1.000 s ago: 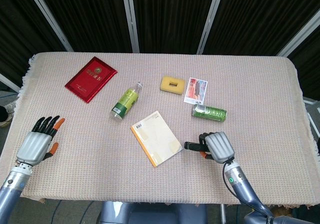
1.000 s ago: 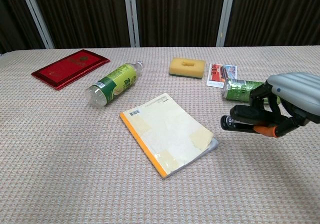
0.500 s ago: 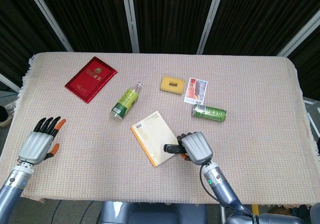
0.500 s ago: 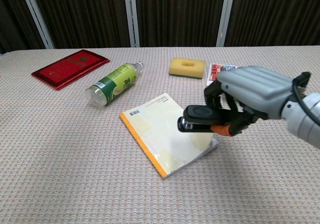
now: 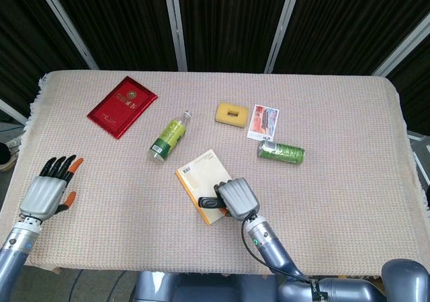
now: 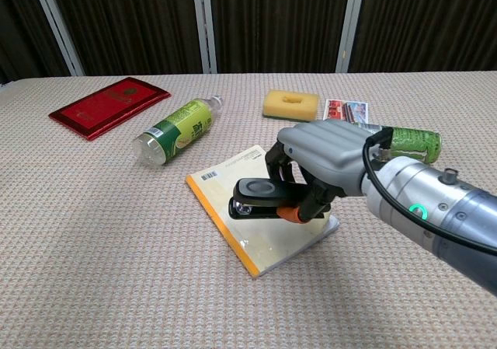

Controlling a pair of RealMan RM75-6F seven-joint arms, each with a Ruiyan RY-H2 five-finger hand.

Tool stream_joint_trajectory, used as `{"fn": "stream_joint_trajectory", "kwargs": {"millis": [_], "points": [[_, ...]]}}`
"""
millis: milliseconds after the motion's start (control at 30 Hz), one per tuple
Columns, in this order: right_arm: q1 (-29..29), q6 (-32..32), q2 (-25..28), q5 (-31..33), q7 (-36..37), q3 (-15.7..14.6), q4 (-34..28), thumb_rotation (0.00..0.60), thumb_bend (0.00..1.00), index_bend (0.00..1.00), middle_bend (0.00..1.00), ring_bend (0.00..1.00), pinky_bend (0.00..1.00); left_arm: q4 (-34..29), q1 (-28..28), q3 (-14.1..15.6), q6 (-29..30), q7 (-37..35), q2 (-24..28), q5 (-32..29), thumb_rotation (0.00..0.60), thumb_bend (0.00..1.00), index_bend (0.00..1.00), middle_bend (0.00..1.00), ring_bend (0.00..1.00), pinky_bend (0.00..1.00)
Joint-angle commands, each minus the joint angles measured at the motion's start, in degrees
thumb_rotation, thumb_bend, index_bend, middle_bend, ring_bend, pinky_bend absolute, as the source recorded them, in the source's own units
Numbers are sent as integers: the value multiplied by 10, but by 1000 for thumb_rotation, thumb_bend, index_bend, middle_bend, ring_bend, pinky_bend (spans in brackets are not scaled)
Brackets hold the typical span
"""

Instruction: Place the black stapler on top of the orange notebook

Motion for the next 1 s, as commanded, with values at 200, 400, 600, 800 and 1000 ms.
{"fn": "stream_joint_trajectory", "kwargs": {"millis": [200,400,600,800,1000], "points": [[34,-30,-22,38,14,21,44,600,317,634,587,620,699,1,0,-3,-2,-13,5,-6,600,447,0,0,0,51],[53,-42,-39,55,23,25,77,600,316,634,587,620,698,6,-1,-3,-10,-25,9,-10,600,448,0,0,0,51],[69,-45,-59,66,29,26,105,600,317,634,588,621,699,8,-2,-4,-10,-33,11,-9,600,448,0,0,0,51],[78,-43,-74,69,31,21,124,600,316,634,587,621,699,7,-1,-3,-8,-41,13,-5,600,446,0,0,0,51],[83,-35,-80,70,29,15,139,600,304,582,548,609,699,8,0,-2,-6,-45,15,-2,600,447,0,0,0,51]]}}
